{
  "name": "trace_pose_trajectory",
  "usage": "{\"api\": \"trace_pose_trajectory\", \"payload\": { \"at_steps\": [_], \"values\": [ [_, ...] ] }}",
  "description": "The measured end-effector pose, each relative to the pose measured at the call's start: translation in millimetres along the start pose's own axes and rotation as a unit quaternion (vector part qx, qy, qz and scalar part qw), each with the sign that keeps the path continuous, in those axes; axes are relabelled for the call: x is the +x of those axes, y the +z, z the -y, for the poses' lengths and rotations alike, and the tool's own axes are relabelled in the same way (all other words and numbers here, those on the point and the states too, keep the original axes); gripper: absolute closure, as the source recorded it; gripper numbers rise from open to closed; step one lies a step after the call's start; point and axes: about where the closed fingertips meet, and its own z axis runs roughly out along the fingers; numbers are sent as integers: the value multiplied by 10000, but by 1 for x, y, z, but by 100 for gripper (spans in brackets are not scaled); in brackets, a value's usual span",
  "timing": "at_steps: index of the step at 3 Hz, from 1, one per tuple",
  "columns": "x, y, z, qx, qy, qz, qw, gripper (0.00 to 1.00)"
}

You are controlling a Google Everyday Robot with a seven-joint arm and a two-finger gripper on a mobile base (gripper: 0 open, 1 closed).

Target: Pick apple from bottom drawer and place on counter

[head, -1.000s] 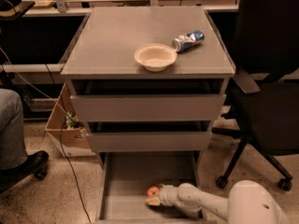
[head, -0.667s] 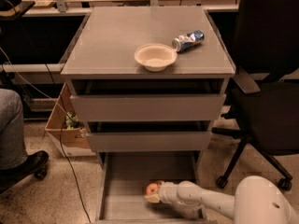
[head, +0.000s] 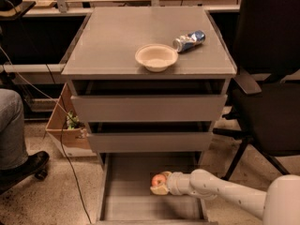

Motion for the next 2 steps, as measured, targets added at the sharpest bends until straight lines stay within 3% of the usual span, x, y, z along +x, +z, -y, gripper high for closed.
{"api": "trace_pose_trajectory", "payload": {
  "at_steps": [1,2],
  "values": [
    [-12,-65,7,-201,138,-31,9997,100],
    [-46,-146,21,74,-18,-12,10000,100]
  ]
}}
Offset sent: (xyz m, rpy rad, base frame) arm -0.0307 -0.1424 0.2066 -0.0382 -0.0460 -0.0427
